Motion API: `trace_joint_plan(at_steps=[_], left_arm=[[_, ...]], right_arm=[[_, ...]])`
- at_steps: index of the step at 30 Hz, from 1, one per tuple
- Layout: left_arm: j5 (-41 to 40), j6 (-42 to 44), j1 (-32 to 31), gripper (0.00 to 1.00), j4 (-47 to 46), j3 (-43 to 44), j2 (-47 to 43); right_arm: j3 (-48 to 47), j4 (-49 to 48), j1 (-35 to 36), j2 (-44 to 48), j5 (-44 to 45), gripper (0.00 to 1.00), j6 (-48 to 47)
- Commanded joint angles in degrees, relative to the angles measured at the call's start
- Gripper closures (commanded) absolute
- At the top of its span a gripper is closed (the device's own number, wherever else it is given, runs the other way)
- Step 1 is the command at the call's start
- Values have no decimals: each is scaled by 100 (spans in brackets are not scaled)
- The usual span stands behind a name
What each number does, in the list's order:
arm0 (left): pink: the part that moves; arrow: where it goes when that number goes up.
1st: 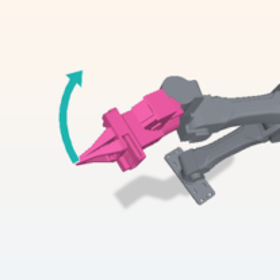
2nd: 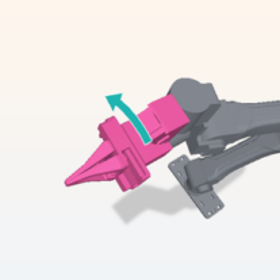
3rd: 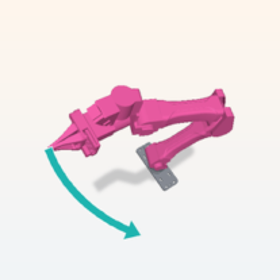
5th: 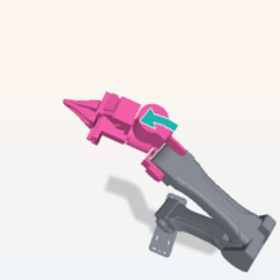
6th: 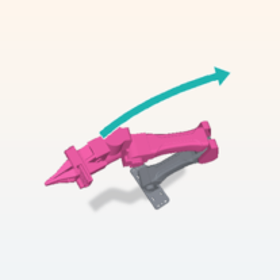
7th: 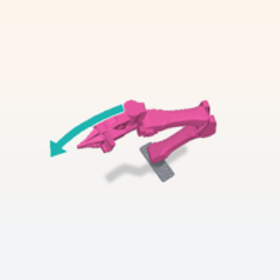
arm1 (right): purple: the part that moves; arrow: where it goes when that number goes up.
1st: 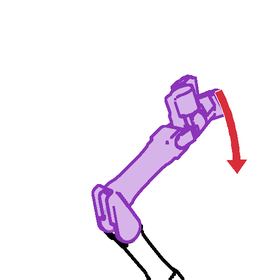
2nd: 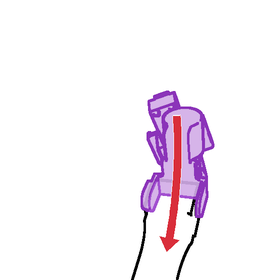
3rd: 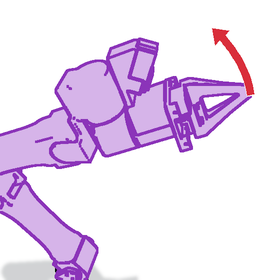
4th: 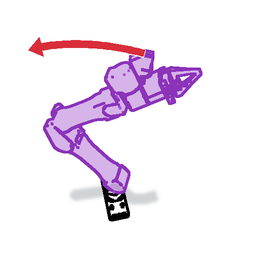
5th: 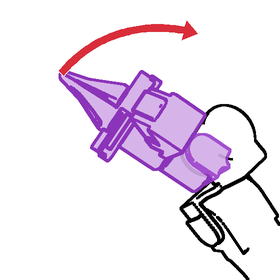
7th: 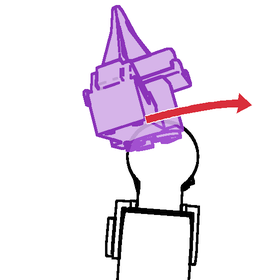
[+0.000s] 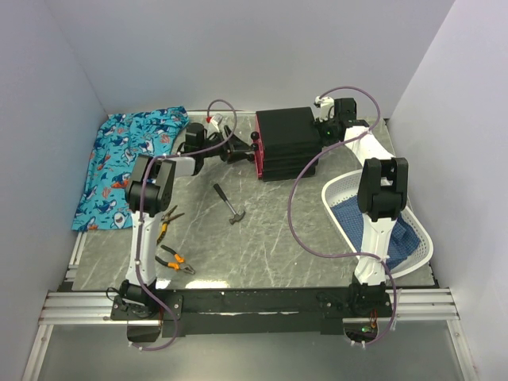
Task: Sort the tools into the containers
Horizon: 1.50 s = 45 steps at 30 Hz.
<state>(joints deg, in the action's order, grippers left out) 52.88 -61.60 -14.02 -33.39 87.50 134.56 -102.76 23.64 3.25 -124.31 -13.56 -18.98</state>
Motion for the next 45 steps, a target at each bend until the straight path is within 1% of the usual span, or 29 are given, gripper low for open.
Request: trace_joint_plan(at_steps=[1, 7, 11, 14, 18, 20, 23, 28, 31, 34, 35, 36, 38, 41, 45], left_arm=[[257, -413, -48, 35, -1010, 329, 78], [240, -563, -162, 40, -1275, 390, 219], [205, -590, -224, 41, -1311, 513, 334], [161, -458, -233, 43, -1153, 627, 360], [126, -388, -233, 50, -1117, 601, 343], [100, -396, -233, 52, -1152, 549, 316], [64, -414, -224, 52, -1179, 522, 325], [-23, -475, -233, 50, -1223, 627, 439], [-32, -467, -233, 51, -1214, 750, 527], [-59, -449, -224, 58, -1188, 803, 562], [-67, -440, -224, 63, -1205, 786, 554], [-76, -440, -215, 66, -1205, 742, 519], [-76, -423, -189, 69, -1188, 663, 440], [-59, -292, -119, 76, -1013, 330, 98], [-33, 34, 83, 79, -617, 22, -281]], right_arm=[[248, 431, 168, 3, 214, 100, -255], [274, 440, 176, 3, 205, 100, -238], [274, 431, 194, -14, 214, 100, -229], [292, 422, 220, -14, 249, 100, -255], [309, 405, 247, -5, 258, 100, -255], [309, 405, 256, -14, 258, 100, -255], [309, 387, 256, -5, 275, 100, -281], [318, 396, 273, -14, 284, 100, -273], [336, 396, 282, -5, 293, 100, -281], [344, 396, 291, -5, 302, 100, -290], [353, 396, 299, 12, 319, 100, -299], [353, 405, 308, 12, 345, 100, -316], [414, 300, 299, 108, 494, 100, -378], [537, 20, 282, 354, 1169, 100, -501], [494, -333, 203, 732, 2030, 100, -816]])
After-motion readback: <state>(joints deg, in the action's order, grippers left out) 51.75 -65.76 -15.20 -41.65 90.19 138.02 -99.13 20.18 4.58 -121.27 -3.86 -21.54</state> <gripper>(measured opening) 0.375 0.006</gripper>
